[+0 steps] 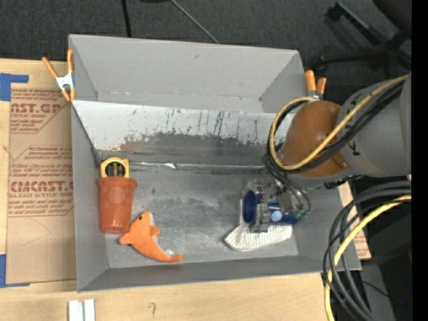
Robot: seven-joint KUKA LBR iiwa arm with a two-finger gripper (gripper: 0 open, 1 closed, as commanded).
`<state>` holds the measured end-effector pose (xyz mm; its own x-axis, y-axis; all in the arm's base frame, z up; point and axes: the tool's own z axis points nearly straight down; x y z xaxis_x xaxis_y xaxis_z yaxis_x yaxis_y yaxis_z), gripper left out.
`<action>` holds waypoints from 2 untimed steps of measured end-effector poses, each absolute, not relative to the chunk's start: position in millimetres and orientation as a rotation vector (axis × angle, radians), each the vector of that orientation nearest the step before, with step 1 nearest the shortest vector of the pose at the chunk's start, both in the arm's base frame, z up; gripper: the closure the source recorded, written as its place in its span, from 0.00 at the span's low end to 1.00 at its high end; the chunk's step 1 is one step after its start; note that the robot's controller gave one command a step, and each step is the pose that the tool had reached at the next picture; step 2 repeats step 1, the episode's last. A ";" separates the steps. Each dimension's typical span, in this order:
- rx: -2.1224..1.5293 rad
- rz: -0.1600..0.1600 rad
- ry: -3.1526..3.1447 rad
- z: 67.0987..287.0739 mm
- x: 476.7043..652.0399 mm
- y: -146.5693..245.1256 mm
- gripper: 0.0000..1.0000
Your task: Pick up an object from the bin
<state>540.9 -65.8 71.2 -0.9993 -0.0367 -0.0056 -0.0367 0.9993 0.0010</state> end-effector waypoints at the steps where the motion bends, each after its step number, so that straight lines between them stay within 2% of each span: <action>1: -0.139 0.001 3.141 269.2 532.2 -66.3 1.00; 2: -0.139 0.001 3.141 269.2 532.2 -66.3 1.00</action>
Offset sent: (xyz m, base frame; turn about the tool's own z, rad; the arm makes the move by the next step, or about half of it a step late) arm 0.0000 0.0000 0.0000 0.0000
